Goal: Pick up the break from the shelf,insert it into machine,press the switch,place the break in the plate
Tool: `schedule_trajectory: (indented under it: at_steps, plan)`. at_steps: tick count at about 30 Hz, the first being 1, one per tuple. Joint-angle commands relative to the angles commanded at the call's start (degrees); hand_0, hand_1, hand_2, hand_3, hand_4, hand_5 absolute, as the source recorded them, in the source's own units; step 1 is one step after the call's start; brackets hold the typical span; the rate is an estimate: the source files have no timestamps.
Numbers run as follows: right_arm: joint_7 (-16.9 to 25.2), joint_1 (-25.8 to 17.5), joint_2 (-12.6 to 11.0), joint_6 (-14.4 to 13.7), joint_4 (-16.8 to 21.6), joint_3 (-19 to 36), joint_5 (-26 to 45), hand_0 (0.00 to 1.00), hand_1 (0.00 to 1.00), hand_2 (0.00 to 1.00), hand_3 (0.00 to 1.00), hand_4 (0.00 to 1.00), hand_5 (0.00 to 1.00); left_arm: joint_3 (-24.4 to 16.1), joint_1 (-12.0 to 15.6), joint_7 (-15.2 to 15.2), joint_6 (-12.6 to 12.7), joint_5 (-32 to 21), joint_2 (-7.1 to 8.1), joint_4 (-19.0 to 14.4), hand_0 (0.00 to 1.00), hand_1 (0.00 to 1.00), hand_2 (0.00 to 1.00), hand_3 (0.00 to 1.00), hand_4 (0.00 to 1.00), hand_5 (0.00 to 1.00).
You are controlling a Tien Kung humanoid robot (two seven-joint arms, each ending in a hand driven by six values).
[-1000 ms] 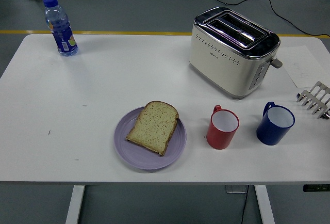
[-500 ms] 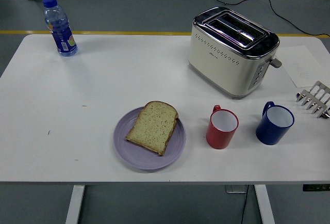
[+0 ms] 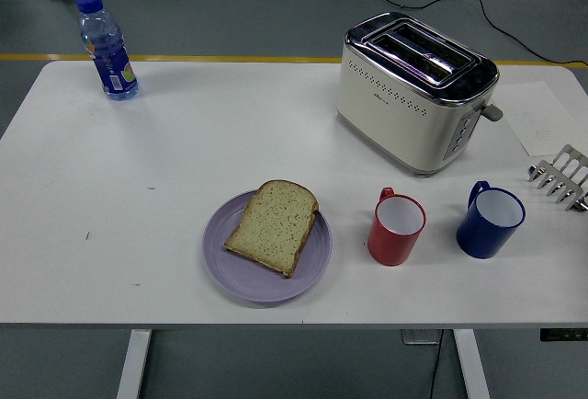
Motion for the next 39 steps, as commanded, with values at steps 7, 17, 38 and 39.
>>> schedule_trajectory:
  at_steps: [7,17,38,39]
  plan:
    - [0.25,0.14,0.28,0.08,-0.26,0.48,0.13,0.721,0.683,0.696,0.622,0.461,0.335,0.11,-0.22,0.0,-0.01,-0.25,-0.03,0.0,0.673,0.687,0.676,0.554,0.271,0.861]
    - [0.75,0.07,0.28,-0.49,-0.51,1.14,1.1,0.719,0.681,0.696,0.619,0.454,0.325,-0.15,-0.43,0.02,-0.13,0.12,-0.06,0.0,0.673,0.688,0.676,0.554,0.272,0.862]
    - [1.15,-0.43,0.36,-1.17,-1.18,1.11,2.72,0.714,0.678,0.688,0.616,0.433,0.308,-0.29,-0.15,-0.09,-0.28,-0.09,-0.11,0.0,0.673,0.69,0.675,0.553,0.274,0.864]
    - [1.16,-0.43,0.36,-1.18,-1.2,1.16,2.82,0.714,0.678,0.688,0.616,0.433,0.308,-0.34,-0.15,-0.09,-0.28,-0.07,-0.11,0.0,0.673,0.69,0.675,0.553,0.274,0.864]
